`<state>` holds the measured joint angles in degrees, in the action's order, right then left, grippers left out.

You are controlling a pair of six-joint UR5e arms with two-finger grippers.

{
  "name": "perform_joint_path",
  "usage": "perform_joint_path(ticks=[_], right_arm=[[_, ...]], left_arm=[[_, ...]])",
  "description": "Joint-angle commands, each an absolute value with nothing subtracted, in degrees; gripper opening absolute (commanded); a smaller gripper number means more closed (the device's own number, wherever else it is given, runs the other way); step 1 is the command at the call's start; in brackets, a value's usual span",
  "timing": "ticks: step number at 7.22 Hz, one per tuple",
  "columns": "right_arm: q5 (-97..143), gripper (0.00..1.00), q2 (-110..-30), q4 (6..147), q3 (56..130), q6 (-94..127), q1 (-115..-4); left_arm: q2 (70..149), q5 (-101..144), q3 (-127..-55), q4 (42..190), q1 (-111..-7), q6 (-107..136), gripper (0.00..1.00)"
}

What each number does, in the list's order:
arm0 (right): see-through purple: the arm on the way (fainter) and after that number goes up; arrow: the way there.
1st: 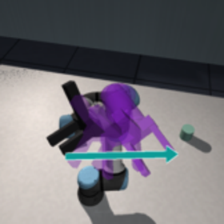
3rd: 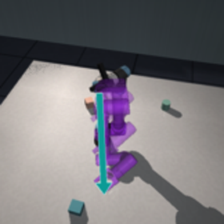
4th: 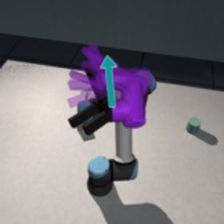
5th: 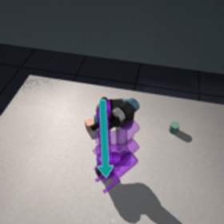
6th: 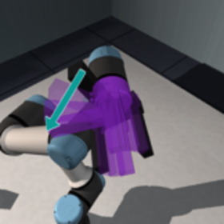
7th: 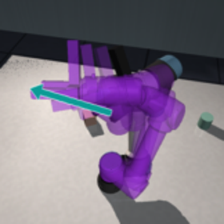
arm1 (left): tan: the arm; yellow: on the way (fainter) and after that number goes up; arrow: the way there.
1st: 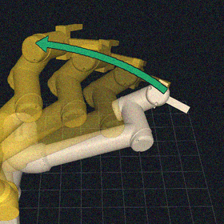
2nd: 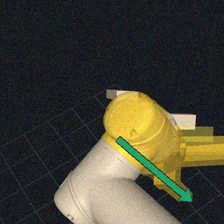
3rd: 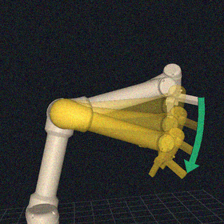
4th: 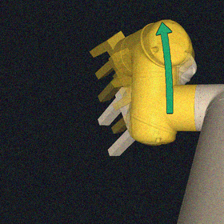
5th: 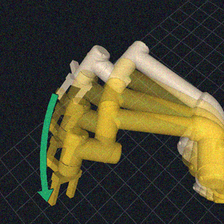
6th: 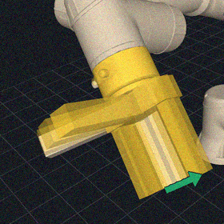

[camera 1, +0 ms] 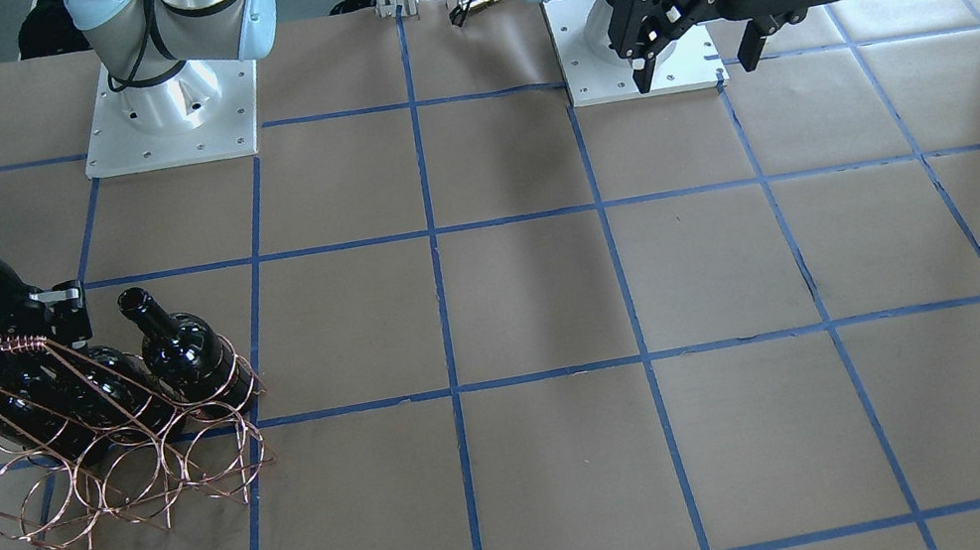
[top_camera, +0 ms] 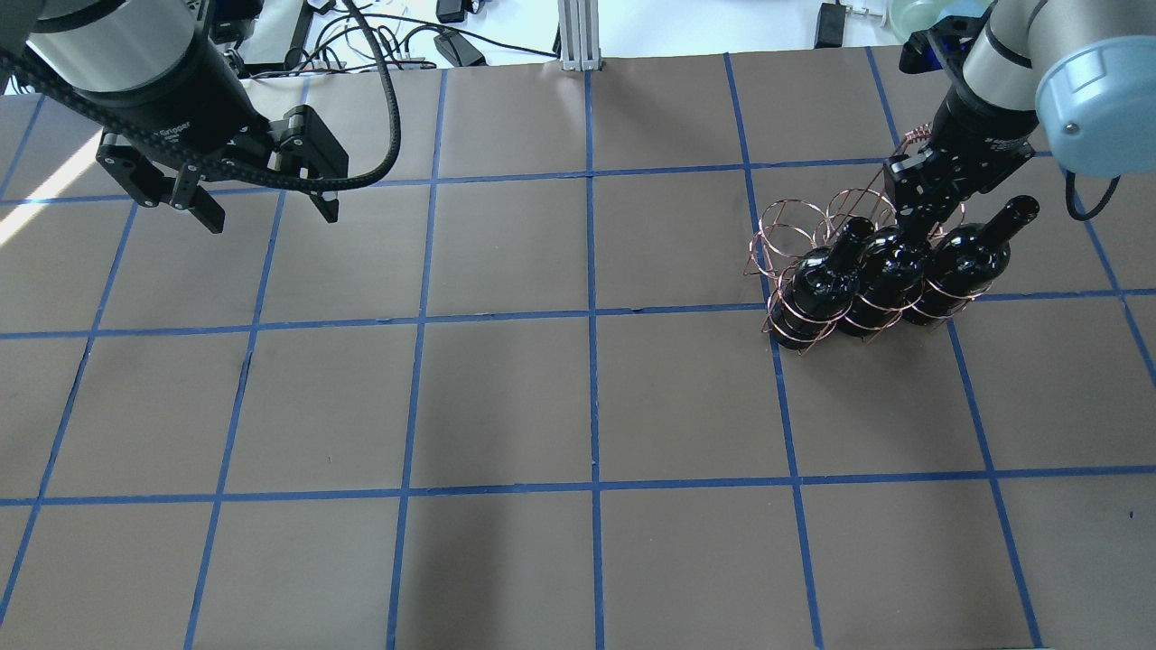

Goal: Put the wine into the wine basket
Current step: 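Tilt and lower the bottle into the empty middle slot of the rack, then open the right gripper and raise it off the bottle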

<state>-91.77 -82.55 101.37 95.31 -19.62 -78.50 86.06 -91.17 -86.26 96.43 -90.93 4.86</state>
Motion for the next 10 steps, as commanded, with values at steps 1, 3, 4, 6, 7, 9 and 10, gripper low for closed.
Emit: perform_joint_path(ticks=[1,3,4,6,7,9,10], right_arm=[[-92.1,0.99,-83.6,101.0,93.9,-14.9,-78.7],[-91.9,0.99,-89.1,89.6,88.1,-14.3,-79.0],[-91.7,0.99,-91.6,84.6,85.7,-14.2,-79.3],[-90.2,1.00,-95.1,81.6,84.1,-2.7,-87.1],[-90.6,1.00,-94.3,81.7,83.9,0.1,-90.4],[-90.7,1.00,-93.3,82.2,83.8,-3.6,-90.3],[-90.1,1.00,-93.2,82.2,83.8,-4.7,-90.3]], left_arm=[[86.2,-91.1,-86.3,96.3,-91.0,4.9,1.00],[86.2,-91.1,-86.2,96.3,-91.0,4.9,1.00],[86.2,-91.1,-86.2,96.2,-91.0,4.9,1.00],[86.2,-91.2,-86.2,96.2,-91.0,4.9,1.00],[86.2,-91.1,-86.2,96.2,-90.9,4.9,1.00],[86.2,-90.5,-86.2,96.2,-90.6,4.8,1.00],[86.1,-90.0,-86.2,96.2,-90.4,4.7,1.00]])
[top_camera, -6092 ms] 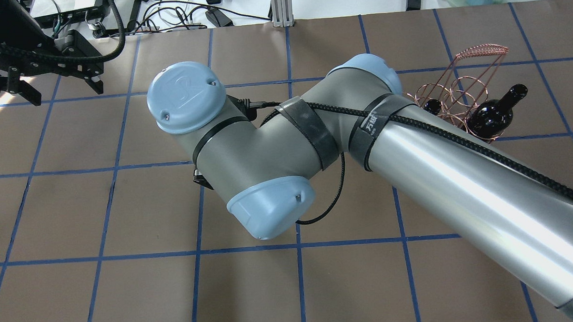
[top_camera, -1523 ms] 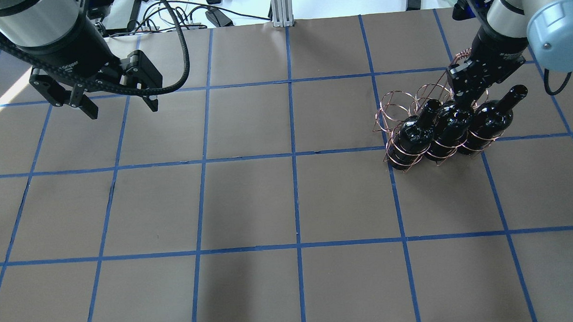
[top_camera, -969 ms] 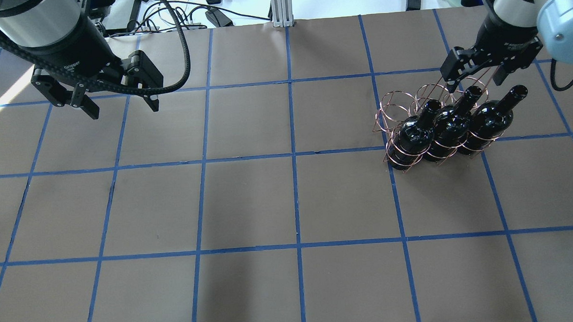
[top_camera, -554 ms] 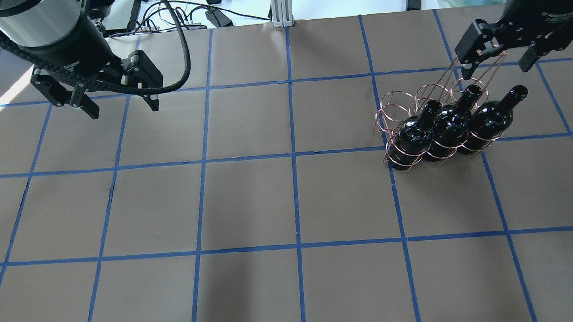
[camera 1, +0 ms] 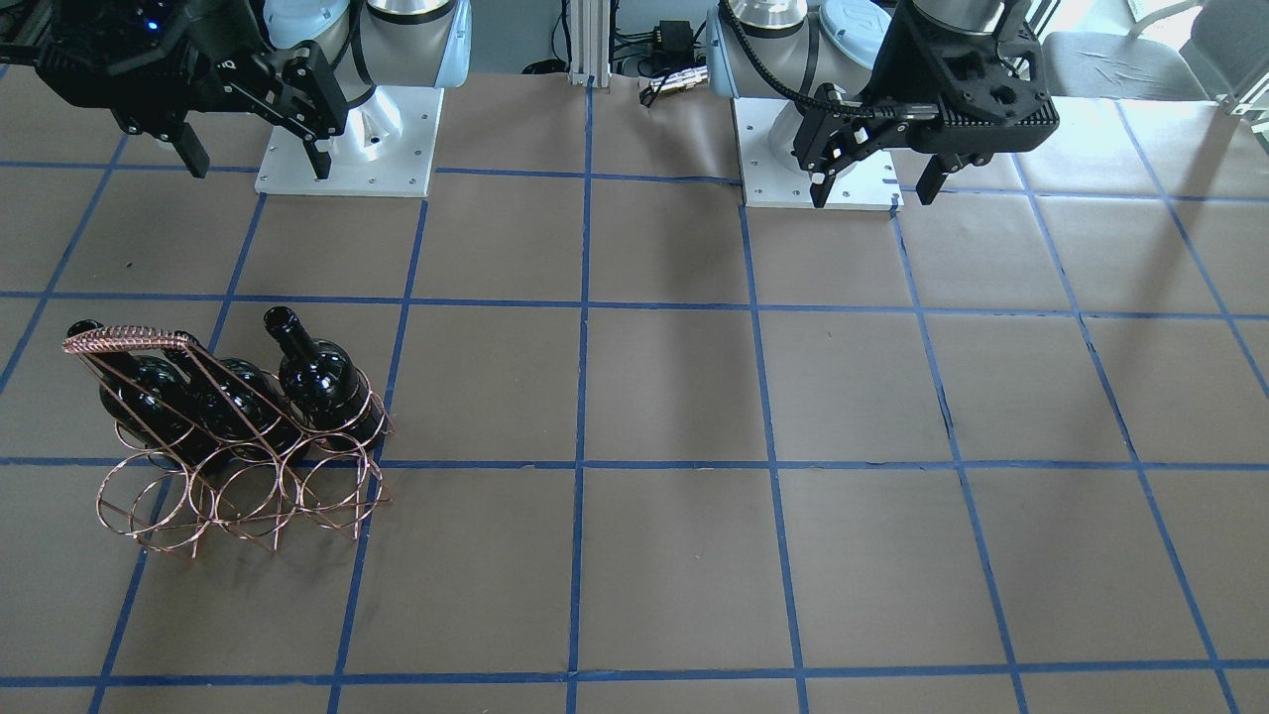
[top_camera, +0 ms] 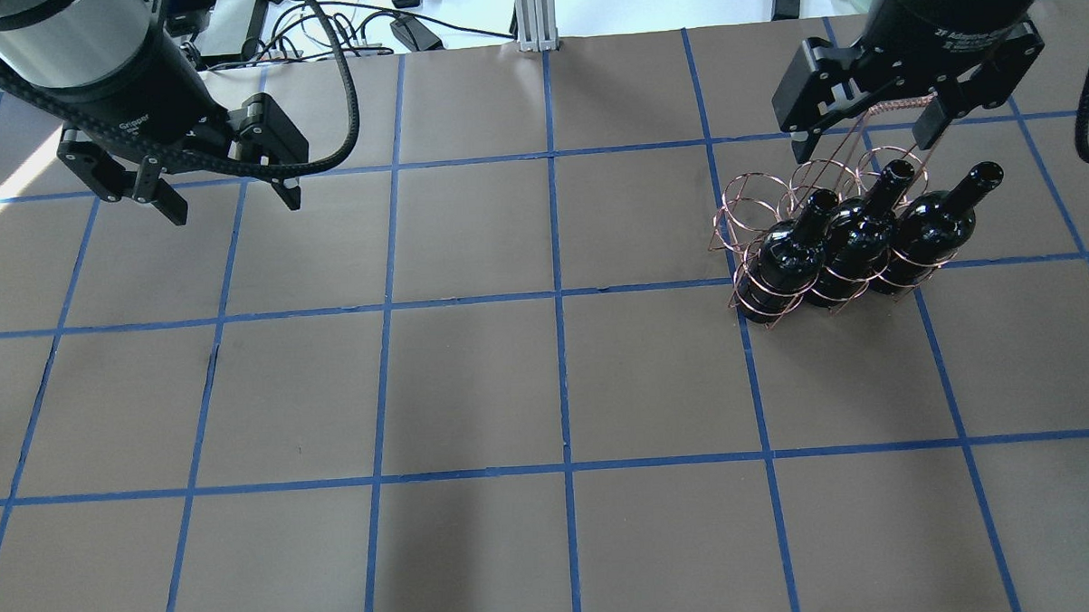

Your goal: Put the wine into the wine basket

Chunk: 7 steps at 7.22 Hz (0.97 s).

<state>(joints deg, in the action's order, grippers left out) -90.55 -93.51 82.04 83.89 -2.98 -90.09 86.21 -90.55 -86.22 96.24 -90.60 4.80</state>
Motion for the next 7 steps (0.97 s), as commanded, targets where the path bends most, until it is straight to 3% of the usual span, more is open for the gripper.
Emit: perform_joint_path(ticks=[1,7], right_arm=[[-89.8,1.00,-93.1,82.2,84.2,-5.0,-90.3],[-90.5,1.00,-93.1,82.4,84.9,-5.8,-90.3]], left_arm=[[86.2,-90.1,-86.2,96.2,-90.4,4.4,1.00],[86.3,-90.2,-87.8,92.4,-90.4,2.4,1.00]])
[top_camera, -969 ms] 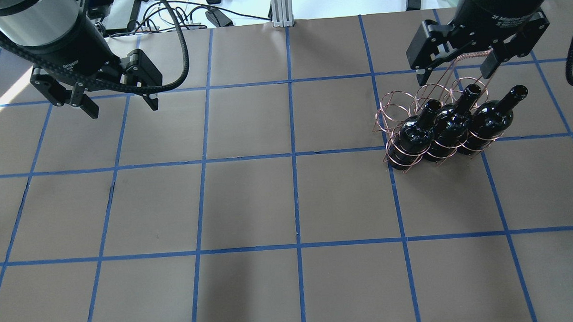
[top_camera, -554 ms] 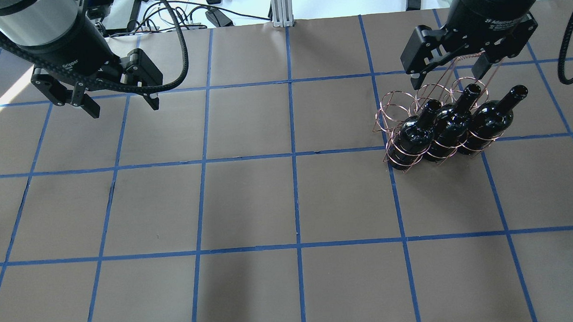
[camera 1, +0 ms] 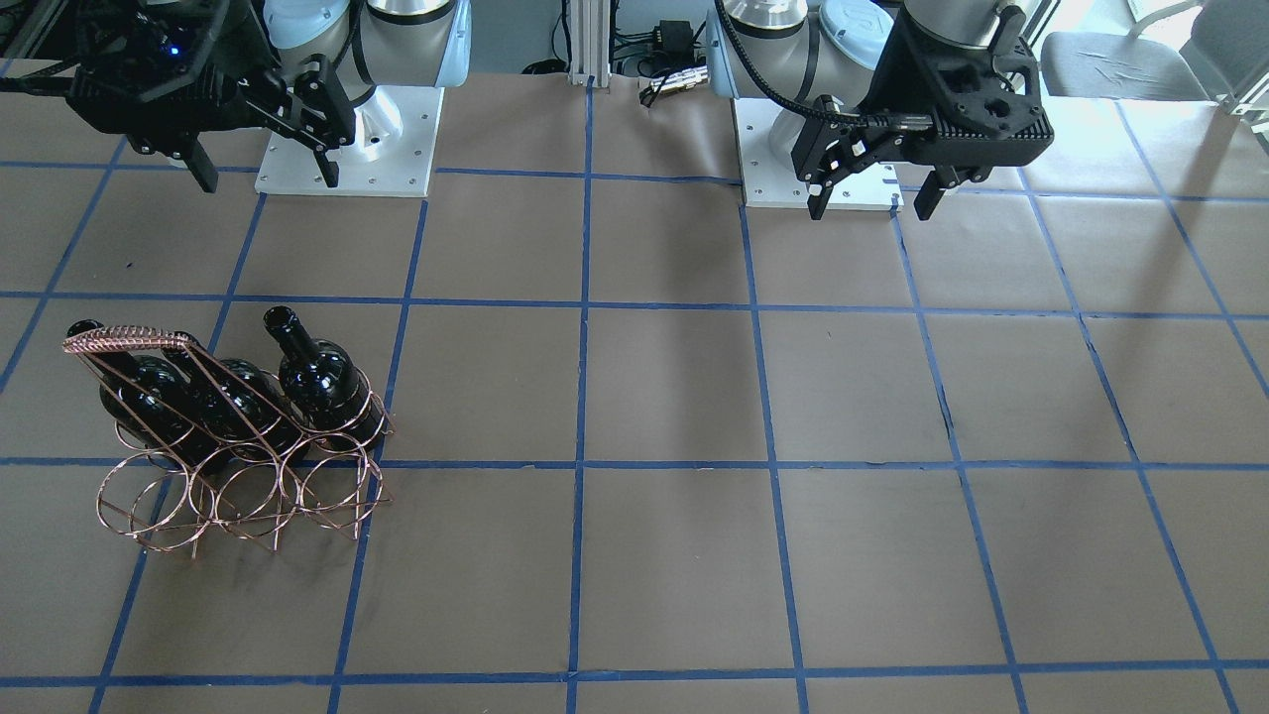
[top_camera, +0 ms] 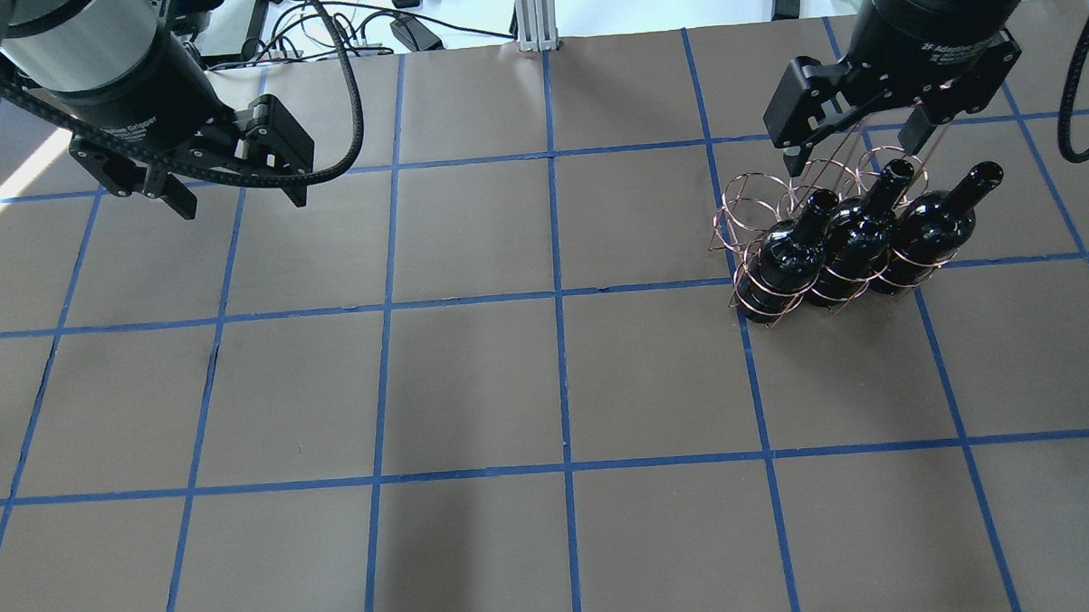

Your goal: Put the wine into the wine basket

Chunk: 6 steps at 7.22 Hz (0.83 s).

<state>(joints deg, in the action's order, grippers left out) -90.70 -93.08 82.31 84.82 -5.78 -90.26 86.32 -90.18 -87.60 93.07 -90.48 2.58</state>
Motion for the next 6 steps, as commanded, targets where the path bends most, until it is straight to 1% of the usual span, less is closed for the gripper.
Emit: perform_joint_path(ticks=[1,6], right_arm=[[-90.5,1.00,-93.1,82.4,85.0,-5.8,-90.3],[-90.2,1.00,-93.2,82.2,86.1,-5.5,-90.3]], left_arm=[[86.4,-90.2,-87.8,92.4,-90.4,2.4,1.00],[86.2,-90.3,-87.8,92.5,-90.4,2.9,1.00]])
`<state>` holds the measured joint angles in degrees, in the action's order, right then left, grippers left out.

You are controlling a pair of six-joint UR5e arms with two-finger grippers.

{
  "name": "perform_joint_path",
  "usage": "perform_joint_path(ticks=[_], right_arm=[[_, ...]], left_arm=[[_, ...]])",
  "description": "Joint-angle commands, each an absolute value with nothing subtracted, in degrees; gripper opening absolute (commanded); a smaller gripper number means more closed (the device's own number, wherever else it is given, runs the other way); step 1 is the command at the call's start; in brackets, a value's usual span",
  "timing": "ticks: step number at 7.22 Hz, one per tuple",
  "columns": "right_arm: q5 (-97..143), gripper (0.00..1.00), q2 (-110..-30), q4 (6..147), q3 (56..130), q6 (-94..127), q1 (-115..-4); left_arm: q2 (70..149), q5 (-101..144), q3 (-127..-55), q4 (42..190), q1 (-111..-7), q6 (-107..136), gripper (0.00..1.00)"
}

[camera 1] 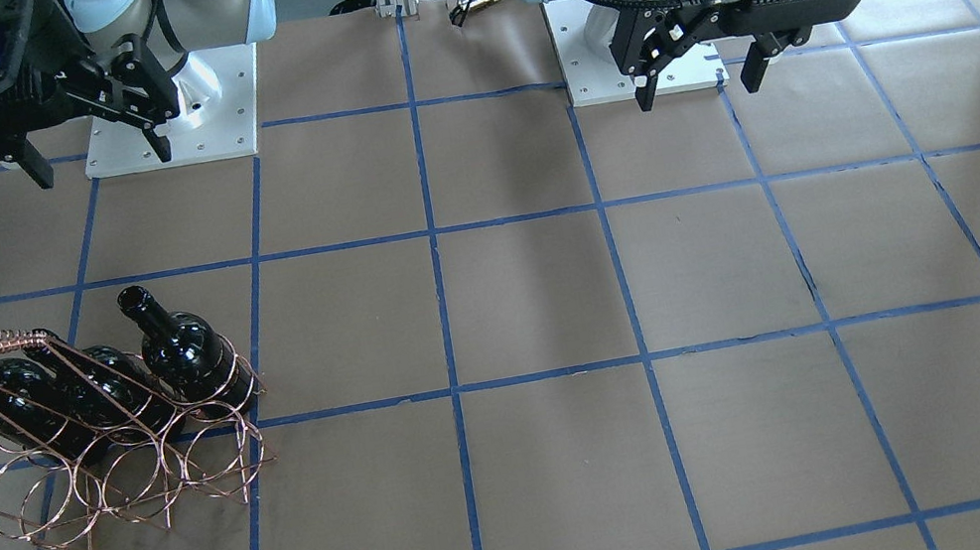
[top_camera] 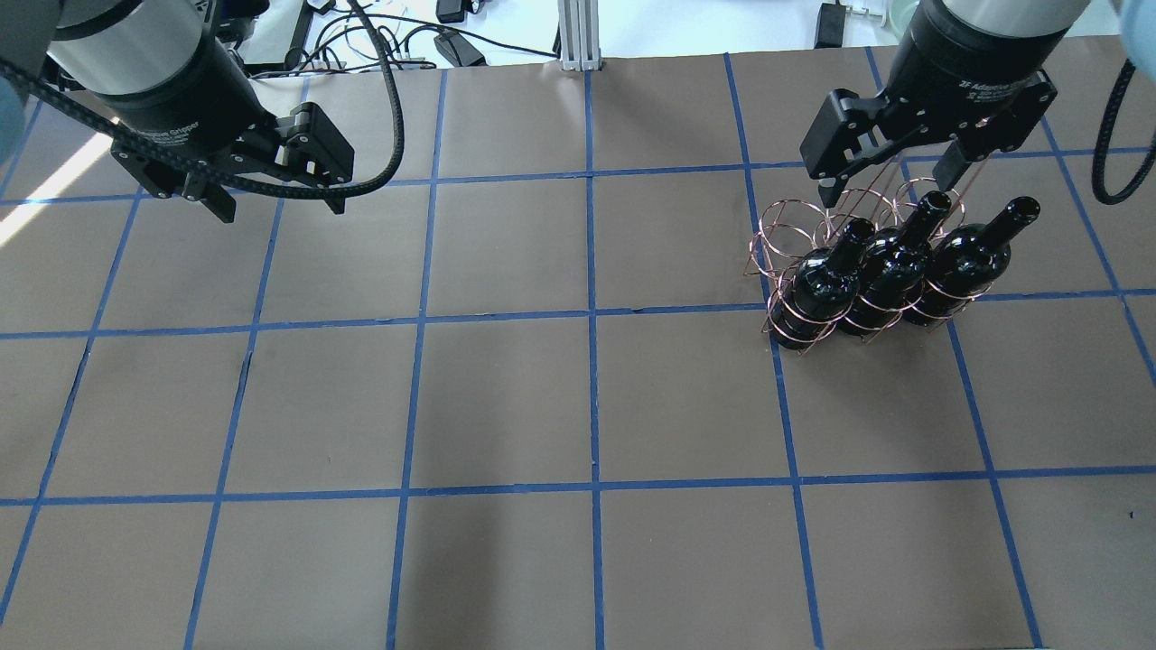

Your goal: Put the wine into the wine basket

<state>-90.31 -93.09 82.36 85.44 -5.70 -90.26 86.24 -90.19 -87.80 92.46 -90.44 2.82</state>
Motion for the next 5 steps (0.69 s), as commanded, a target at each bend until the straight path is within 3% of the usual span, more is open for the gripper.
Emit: perform_joint_path(ticks=[1,5], right_arm=[[-89.9,1.00,-93.4,82.3,87.0,-4.9,-90.3],[-90.7,1.00,-93.4,83.3,87.1,-5.5,-90.3]], left_arm=[[86.1,-90.3,-87.8,92.5,-90.5,3.2,1.00],[86.1,-90.3,-87.8,92.5,-90.5,3.2,1.00]])
